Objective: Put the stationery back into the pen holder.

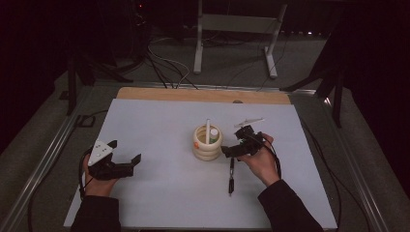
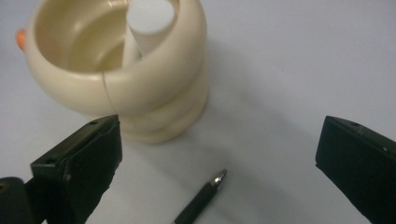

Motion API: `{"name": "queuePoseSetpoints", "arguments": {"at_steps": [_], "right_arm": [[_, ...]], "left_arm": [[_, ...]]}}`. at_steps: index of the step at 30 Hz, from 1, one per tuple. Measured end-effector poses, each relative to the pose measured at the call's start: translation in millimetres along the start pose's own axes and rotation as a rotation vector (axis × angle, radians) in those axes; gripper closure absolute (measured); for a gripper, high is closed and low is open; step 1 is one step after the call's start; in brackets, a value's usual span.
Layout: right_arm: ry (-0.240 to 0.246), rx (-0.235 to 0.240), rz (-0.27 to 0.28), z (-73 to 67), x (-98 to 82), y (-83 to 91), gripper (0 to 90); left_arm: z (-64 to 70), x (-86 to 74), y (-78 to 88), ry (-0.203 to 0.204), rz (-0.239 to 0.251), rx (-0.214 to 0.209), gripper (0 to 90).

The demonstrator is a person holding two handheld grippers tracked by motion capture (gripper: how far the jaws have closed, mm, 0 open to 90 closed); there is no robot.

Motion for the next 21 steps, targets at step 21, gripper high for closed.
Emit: {"name": "queuePoseSetpoints", "arguments": {"at_steps": [21], "right_arm": [[-0.031,-0.016,-0.101,-5.1,-34.0,-19.5,14.5]], "left_arm": [[0.0,-0.3,-0.3,-0.003,-0.003,0.001,0.2]]}}
Point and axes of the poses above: each handheld gripper's, and its own axes: y roughly backward along the jaws, x roughly out of its top, z roughly to its right, the point moved 1 cm from there along -y, roughly forward along the jaws, and after that the axes turned 8 degrees about x, right-handed, at the moved point
